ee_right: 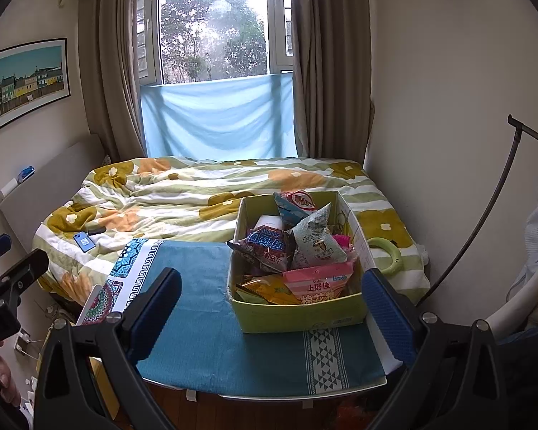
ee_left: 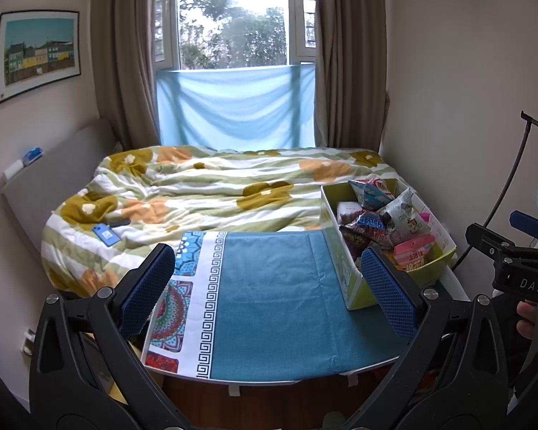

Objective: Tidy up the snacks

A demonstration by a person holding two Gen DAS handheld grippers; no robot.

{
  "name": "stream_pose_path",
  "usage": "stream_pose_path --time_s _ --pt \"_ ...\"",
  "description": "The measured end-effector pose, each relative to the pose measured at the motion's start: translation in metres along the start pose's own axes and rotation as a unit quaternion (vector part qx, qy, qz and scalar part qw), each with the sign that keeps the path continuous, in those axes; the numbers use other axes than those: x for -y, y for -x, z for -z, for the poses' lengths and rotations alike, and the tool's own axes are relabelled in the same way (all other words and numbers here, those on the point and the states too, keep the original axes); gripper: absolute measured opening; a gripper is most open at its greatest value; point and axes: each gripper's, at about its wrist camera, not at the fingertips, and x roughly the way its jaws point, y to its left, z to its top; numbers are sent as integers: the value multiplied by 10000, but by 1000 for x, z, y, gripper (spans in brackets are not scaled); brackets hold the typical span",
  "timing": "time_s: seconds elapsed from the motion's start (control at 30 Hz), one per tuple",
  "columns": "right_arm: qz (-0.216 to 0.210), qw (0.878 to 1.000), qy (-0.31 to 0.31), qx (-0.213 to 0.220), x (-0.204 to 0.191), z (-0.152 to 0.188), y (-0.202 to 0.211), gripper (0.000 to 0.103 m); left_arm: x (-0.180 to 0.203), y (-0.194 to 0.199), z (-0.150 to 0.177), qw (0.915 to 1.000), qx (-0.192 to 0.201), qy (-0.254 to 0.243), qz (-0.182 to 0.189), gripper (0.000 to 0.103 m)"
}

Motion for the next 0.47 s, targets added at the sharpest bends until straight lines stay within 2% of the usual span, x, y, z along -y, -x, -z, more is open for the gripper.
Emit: stream_pose_path --time_s 0.47 --pt "5 10000 -5 -25 -4 0 -1 100 -7 1 -2 9998 121 124 -22 103"
